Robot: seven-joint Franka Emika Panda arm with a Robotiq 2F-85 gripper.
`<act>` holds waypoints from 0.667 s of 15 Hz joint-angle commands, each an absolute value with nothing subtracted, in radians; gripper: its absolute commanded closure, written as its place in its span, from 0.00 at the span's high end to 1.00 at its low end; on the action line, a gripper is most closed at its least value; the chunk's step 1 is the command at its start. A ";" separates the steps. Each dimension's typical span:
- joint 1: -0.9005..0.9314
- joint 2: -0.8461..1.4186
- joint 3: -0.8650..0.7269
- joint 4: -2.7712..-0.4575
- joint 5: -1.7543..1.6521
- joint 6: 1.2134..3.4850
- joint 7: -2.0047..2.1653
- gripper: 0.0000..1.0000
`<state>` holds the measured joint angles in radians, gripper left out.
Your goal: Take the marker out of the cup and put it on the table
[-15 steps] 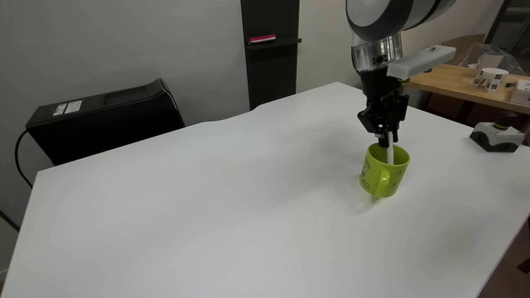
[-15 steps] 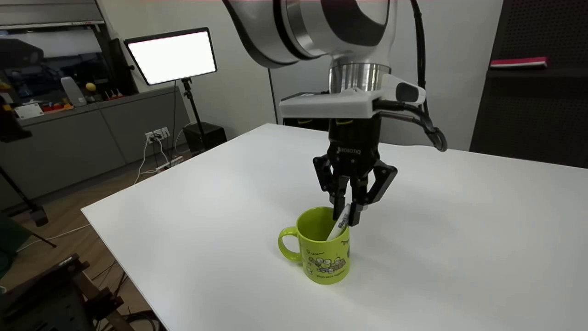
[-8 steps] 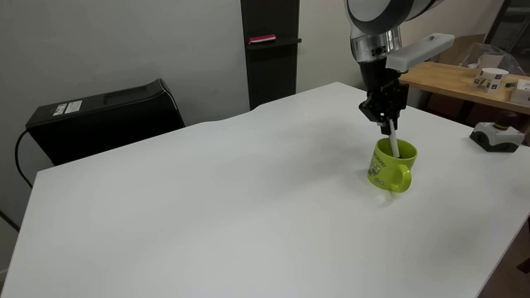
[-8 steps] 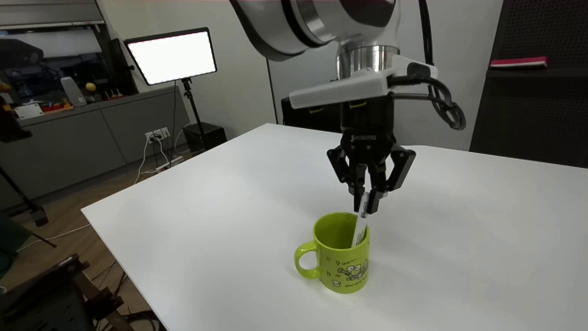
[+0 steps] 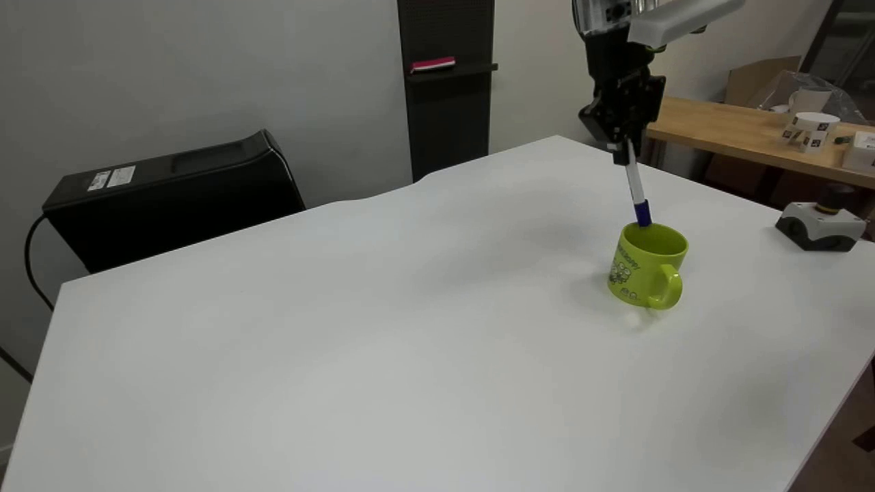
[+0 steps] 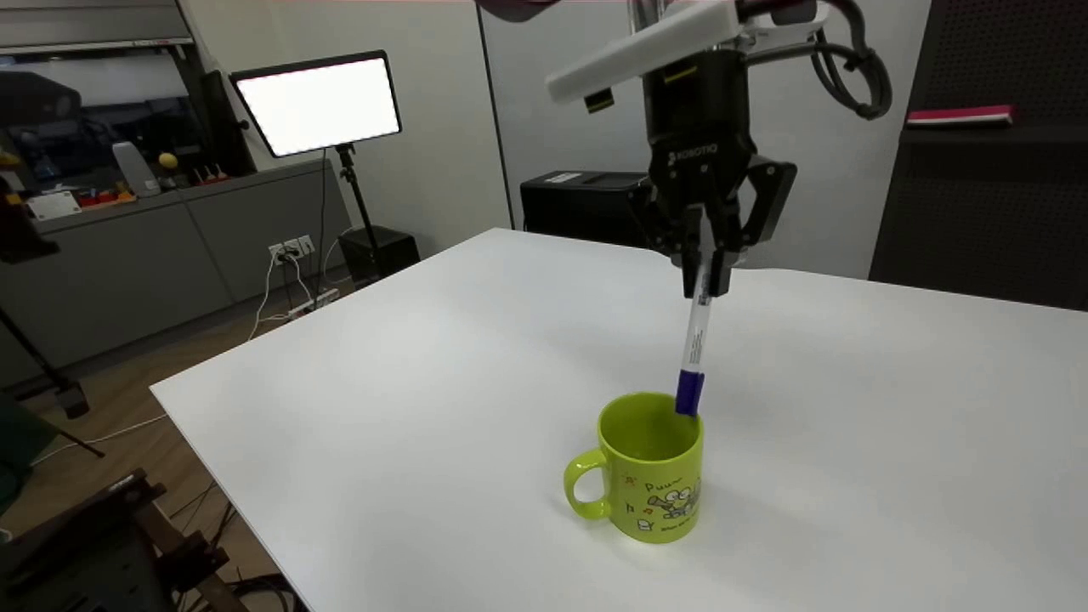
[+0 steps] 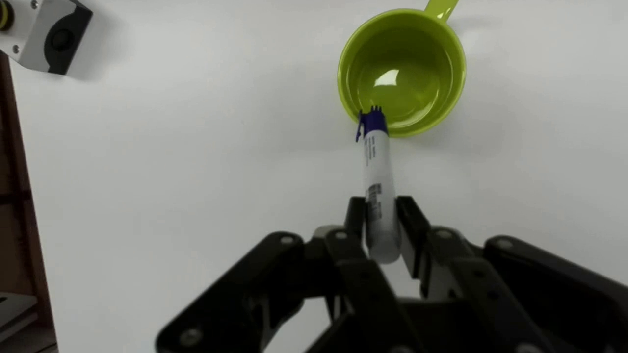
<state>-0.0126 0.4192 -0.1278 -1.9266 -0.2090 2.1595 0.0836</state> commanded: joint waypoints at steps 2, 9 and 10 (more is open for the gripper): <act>-0.008 0.349 -0.116 -1.914 -0.222 2.160 0.108 0.05; -0.016 0.350 -0.081 -2.105 -0.193 2.698 0.067 0.05; -0.010 0.360 -0.080 -2.137 -0.191 2.775 0.075 0.05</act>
<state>-0.0100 0.3560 -0.0929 -2.0527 -0.2031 2.6038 0.0750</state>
